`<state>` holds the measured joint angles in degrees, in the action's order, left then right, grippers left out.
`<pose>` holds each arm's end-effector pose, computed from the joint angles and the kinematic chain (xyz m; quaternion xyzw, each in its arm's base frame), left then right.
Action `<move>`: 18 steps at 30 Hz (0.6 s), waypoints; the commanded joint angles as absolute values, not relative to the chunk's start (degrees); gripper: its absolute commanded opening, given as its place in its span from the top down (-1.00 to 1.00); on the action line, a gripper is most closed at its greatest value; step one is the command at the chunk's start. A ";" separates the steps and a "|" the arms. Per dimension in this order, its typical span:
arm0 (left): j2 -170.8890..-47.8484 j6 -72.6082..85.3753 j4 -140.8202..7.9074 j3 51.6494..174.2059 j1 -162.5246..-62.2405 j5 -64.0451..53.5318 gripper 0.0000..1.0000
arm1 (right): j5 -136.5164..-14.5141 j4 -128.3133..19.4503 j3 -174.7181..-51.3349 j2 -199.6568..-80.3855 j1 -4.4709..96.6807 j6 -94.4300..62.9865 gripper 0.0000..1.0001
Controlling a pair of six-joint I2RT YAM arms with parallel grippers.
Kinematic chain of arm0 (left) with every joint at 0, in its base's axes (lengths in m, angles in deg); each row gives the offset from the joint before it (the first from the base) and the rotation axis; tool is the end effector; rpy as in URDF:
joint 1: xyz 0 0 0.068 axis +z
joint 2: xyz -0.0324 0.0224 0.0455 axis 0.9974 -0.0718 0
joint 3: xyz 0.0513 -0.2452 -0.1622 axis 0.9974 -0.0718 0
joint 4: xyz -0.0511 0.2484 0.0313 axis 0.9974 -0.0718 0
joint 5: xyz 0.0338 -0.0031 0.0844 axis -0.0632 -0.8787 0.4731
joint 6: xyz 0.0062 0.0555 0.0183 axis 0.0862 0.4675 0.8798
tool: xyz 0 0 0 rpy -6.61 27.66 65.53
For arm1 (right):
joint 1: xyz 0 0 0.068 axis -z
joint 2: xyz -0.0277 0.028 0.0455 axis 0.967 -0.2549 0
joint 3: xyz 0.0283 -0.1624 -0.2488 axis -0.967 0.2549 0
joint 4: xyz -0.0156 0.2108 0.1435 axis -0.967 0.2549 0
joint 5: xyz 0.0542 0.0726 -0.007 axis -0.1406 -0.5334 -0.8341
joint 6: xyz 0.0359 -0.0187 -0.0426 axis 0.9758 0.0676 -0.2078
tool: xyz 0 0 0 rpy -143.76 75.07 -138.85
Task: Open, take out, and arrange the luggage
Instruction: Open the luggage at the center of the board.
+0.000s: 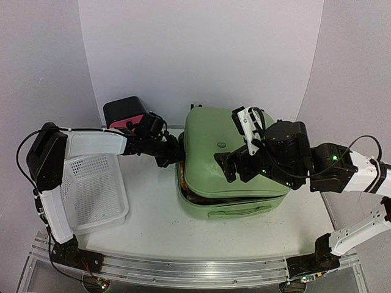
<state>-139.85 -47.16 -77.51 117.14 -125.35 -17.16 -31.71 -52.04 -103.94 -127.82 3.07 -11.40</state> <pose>0.3196 -0.2821 0.2565 -0.1227 0.8814 -0.4351 0.1371 0.1048 0.2437 0.4247 -0.1767 0.7115 0.2541 0.6309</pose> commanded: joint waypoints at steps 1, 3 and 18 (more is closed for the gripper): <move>-134.09 -48.37 -64.87 123.40 -127.28 -22.41 1.00 | -35.95 -51.00 -108.28 -127.33 2.99 -18.26 -0.97; -133.84 -48.53 -64.81 124.20 -127.38 -22.27 1.00 | -36.82 -48.37 -110.11 -128.74 2.94 -19.73 -0.97; -134.11 -47.74 -64.58 135.30 -131.35 -21.43 0.94 | -25.55 -43.72 -114.22 -131.16 0.44 -26.74 -0.97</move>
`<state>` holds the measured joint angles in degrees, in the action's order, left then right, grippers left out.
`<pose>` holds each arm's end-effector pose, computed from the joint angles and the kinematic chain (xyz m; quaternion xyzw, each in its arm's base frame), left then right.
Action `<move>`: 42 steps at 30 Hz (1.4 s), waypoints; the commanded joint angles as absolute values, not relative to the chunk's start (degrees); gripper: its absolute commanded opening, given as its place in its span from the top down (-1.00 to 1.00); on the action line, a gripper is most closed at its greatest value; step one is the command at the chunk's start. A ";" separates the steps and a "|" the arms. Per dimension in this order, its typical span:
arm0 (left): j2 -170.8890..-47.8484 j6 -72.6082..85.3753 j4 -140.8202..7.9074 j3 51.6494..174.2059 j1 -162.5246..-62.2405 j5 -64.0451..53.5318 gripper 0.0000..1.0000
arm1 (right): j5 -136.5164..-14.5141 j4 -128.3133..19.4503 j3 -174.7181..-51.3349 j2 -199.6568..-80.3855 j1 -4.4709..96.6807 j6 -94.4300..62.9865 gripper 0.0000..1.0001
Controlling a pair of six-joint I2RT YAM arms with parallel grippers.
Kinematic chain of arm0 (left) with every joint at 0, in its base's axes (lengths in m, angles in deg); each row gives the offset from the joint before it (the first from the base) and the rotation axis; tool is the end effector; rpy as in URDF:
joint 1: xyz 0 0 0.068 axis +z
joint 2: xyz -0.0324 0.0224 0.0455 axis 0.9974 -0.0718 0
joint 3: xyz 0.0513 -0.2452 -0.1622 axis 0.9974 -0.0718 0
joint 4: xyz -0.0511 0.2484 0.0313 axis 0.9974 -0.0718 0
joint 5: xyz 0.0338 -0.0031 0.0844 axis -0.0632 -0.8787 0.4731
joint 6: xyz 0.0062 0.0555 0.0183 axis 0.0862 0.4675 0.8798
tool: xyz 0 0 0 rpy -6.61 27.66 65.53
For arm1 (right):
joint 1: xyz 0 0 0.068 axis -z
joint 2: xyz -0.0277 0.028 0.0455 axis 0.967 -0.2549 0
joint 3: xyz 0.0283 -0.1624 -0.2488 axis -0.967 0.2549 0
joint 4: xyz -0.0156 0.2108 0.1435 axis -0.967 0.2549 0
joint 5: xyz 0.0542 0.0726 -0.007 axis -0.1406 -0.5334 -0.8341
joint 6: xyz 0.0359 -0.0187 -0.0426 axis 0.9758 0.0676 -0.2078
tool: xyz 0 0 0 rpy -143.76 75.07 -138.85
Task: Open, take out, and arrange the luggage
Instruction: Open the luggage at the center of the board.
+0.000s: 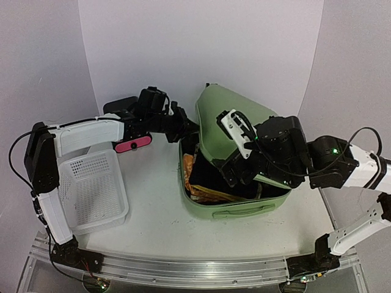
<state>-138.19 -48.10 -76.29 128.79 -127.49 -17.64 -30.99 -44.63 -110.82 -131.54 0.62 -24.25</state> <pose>0.3202 -0.3043 0.3398 -0.0793 0.8267 -0.5217 0.1952 0.0982 0.2607 0.4362 -0.2870 0.6958 0.1696 0.6362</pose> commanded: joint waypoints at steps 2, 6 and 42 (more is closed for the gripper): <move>-134.60 -47.16 -64.59 136.73 -132.33 -21.51 0.93 | -22.91 -42.41 -114.46 -130.61 0.44 -26.76 -0.97; -135.85 -46.83 -64.61 139.11 -133.45 -21.77 0.92 | -17.36 -40.26 -115.11 -129.97 0.44 -27.91 -0.97; -138.82 -46.81 -64.62 142.68 -134.20 -22.23 0.92 | -41.11 -47.84 -126.07 -127.37 0.44 -31.89 -0.96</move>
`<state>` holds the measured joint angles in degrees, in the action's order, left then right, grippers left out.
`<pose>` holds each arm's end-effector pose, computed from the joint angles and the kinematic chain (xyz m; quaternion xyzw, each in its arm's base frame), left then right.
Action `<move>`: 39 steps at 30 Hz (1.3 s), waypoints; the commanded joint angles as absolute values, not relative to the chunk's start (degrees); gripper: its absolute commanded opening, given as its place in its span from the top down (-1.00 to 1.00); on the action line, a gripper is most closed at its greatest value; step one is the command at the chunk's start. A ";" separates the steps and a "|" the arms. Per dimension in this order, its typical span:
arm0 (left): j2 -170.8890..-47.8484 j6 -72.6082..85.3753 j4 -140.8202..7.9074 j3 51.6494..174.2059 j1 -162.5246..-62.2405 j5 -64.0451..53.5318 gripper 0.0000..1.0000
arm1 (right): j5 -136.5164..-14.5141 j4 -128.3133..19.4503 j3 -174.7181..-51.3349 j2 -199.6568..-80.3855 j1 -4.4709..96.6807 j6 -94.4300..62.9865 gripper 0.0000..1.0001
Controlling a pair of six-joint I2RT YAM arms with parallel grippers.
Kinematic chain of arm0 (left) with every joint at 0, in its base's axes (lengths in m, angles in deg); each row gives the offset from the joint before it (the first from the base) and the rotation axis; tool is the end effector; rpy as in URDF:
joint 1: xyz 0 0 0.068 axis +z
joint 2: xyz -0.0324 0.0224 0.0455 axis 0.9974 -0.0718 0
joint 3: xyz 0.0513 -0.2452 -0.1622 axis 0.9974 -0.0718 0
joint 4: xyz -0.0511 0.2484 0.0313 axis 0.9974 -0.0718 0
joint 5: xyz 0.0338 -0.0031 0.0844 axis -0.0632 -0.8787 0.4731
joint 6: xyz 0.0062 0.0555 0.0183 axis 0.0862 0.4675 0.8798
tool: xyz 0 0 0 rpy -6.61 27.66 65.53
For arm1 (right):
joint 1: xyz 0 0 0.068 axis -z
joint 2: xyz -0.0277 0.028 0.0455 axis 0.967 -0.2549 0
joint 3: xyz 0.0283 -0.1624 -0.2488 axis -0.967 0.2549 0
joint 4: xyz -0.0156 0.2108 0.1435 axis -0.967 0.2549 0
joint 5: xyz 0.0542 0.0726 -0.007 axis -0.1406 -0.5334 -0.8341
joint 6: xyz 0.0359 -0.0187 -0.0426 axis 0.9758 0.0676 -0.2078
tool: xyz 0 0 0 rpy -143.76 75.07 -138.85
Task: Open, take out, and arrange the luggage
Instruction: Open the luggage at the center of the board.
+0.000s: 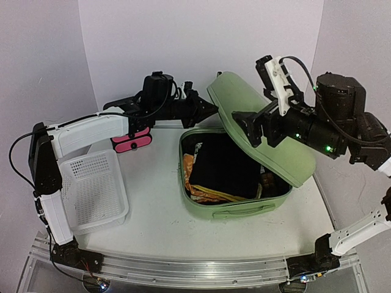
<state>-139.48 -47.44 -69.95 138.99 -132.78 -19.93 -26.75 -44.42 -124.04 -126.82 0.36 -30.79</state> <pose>0.2982 -0.3428 0.4054 0.0083 0.7546 -0.6144 0.2305 0.0850 0.2072 0.5313 -0.2083 0.6349 0.1963 0.7176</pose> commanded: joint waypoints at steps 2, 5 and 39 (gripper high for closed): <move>-138.82 -46.73 -64.61 142.68 -134.34 -22.01 0.92 | -46.33 -47.84 -125.77 -127.76 0.44 -31.27 -0.96; -138.82 -46.72 -64.66 142.80 -134.46 -21.95 0.91 | -51.71 -47.82 -123.96 -128.26 0.44 -30.04 -0.96; -138.14 -45.91 -64.62 142.34 -134.51 -20.99 0.91 | -10.81 -45.27 -112.79 -145.16 3.39 -15.81 0.79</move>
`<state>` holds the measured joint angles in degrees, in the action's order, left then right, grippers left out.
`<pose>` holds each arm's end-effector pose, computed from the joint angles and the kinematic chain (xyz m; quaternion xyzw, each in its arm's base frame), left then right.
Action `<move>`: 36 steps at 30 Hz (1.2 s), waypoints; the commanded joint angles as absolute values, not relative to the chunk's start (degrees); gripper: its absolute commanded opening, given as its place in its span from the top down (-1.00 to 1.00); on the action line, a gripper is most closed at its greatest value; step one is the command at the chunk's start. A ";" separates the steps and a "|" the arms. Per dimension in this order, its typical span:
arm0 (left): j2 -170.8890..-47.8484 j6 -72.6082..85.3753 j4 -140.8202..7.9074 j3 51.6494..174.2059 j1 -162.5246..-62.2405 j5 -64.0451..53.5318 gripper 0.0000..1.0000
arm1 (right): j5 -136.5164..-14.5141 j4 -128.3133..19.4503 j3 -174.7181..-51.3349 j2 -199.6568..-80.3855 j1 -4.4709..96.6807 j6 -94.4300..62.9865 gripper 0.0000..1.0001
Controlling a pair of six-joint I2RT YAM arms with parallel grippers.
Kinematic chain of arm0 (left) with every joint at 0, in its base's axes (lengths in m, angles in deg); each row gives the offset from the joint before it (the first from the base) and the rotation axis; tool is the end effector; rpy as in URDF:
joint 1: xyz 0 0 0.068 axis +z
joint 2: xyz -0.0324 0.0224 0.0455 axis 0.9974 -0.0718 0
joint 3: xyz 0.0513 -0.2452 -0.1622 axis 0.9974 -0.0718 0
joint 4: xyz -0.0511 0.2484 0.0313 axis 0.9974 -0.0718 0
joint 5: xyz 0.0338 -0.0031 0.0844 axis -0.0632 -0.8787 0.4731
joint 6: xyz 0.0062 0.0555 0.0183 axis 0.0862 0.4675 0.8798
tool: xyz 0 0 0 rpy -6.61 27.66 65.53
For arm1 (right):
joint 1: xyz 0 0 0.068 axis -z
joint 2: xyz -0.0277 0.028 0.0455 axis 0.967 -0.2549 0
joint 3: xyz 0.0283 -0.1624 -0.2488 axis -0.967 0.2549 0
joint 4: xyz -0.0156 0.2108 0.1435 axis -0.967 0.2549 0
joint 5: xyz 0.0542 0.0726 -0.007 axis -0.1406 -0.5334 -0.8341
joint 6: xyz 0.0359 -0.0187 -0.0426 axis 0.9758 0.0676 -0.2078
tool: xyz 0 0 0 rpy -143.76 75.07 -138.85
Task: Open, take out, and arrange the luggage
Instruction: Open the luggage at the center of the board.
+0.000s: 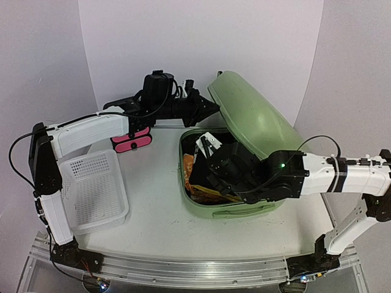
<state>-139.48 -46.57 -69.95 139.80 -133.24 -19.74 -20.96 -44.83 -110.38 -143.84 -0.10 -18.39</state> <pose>0.2954 -0.3450 0.4105 0.0177 0.7502 -0.6169 0.2375 0.1150 0.3167 0.3736 -0.2622 0.7482 0.0736 0.6050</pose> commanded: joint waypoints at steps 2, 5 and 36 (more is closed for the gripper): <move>-138.34 -46.02 -64.61 142.47 -134.52 -20.99 0.92 | -9.11 -45.27 -113.20 -145.54 5.95 -15.77 0.82; -138.63 -46.02 -64.63 142.77 -134.53 -21.01 0.92 | -5.60 -45.27 -113.55 -145.86 8.18 -15.67 0.83; -120.01 -34.51 -80.35 117.46 -129.54 -11.00 -0.03 | 0.07 -45.36 -110.97 -140.09 10.98 -11.26 0.78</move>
<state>-126.38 -40.06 -72.59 118.16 -129.76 -16.24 -3.91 -44.79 -110.60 -143.56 10.33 -12.27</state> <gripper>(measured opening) 0.433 0.110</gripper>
